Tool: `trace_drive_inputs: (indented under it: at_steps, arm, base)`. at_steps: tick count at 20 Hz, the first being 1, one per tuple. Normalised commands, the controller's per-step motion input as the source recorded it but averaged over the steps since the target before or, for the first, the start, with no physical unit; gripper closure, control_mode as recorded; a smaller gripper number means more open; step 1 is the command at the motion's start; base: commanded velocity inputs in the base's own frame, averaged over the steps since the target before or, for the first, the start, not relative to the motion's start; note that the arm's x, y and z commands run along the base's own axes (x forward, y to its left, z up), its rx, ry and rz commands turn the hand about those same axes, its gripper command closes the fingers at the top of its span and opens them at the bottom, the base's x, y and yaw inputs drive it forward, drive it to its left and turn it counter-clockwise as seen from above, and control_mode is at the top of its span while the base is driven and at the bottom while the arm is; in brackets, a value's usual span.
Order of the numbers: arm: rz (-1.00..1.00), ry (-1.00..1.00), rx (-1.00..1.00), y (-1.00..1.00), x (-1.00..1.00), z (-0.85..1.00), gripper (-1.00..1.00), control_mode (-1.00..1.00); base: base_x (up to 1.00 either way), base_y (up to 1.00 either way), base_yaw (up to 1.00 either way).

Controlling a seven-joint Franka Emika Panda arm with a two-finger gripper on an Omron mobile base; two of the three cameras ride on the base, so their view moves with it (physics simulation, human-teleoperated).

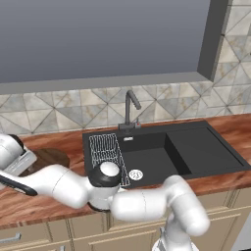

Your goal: Pick the mushroom from the sink and place it in the bowl. Then pick the bowl and place it in the microwave. Then close the microwave door and press the start button.

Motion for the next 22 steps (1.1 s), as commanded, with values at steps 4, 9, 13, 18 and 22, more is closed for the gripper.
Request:
trace_drive_inputs:
  at_steps: [4,9,13,18,22]
  arm:
    - [0.06,0.0,0.0,0.0,-0.23,0.14,-1.0,-1.0]
    - [0.04,0.02,-0.03,0.0,-0.03,-0.01,-1.0,-1.0]
    - [0.05,0.03,-0.07,0.0,0.1,-0.22,-1.0,-1.0]
    - [0.07,0.0,-0.09,0.0,0.07,-0.33,-1.0,-1.0]
    - [0.09,0.0,-0.08,0.0,0.13,-0.26,-1.0,-1.0]
  base:
    - [0.0,0.0,0.0]
    - [0.0,0.0,0.0]
    - [0.0,0.0,0.0]
    - [0.0,0.0,0.0]
    - [0.0,0.0,0.0]
